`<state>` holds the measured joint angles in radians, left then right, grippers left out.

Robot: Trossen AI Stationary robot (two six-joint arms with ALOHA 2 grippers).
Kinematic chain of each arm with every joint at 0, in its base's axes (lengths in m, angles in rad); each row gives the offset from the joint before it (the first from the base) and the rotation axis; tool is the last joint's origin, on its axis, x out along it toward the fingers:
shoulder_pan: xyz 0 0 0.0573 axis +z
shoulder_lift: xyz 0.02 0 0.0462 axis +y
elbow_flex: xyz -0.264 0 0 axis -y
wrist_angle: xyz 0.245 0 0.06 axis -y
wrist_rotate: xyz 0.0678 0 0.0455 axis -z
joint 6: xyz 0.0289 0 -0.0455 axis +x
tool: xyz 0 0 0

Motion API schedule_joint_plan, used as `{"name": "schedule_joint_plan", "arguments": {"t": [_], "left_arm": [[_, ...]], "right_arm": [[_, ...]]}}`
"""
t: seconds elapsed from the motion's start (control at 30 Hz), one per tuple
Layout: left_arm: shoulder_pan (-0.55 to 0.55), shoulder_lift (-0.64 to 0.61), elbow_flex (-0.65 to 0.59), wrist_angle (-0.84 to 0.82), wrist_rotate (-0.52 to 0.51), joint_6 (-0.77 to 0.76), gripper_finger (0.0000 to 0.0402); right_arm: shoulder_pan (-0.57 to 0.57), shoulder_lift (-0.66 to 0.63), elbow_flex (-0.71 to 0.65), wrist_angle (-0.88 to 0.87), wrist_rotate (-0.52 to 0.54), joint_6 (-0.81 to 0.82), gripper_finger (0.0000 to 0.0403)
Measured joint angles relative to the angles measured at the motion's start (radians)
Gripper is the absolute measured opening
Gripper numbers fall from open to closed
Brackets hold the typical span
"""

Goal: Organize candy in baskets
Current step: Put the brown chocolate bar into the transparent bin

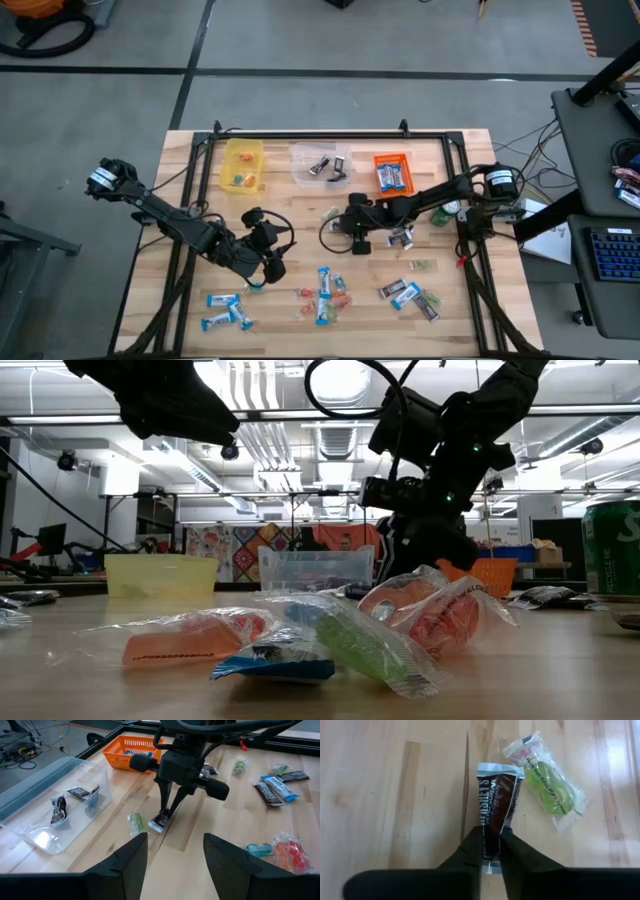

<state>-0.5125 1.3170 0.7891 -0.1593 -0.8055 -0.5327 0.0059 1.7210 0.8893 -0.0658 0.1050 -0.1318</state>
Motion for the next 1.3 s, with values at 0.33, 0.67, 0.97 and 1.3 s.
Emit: {"name": "schedule_joint_plan", "arguments": {"t": [0.33,0.67,0.97,1.3], "left_arm": [[0.0,0.003,0.0,0.003,0.001,-0.021,0.0176],[-0.007,0.056,-0.001,0.003,0.004,-0.088,0.0176],[-0.025,0.089,0.0,0.011,0.011,-0.123,0.0176],[-0.046,0.09,0.0,0.011,0.011,-0.132,0.0176]], "right_arm": [[0.003,-0.066,0.023,-0.01,-0.064,0.0,0.0022],[-0.029,-0.163,0.132,-0.003,0.05,-0.083,0.0022],[-0.15,-0.107,0.222,0.072,0.234,-0.171,0.0022],[-0.267,-0.012,0.259,0.077,0.143,-0.026,0.0053]]}}
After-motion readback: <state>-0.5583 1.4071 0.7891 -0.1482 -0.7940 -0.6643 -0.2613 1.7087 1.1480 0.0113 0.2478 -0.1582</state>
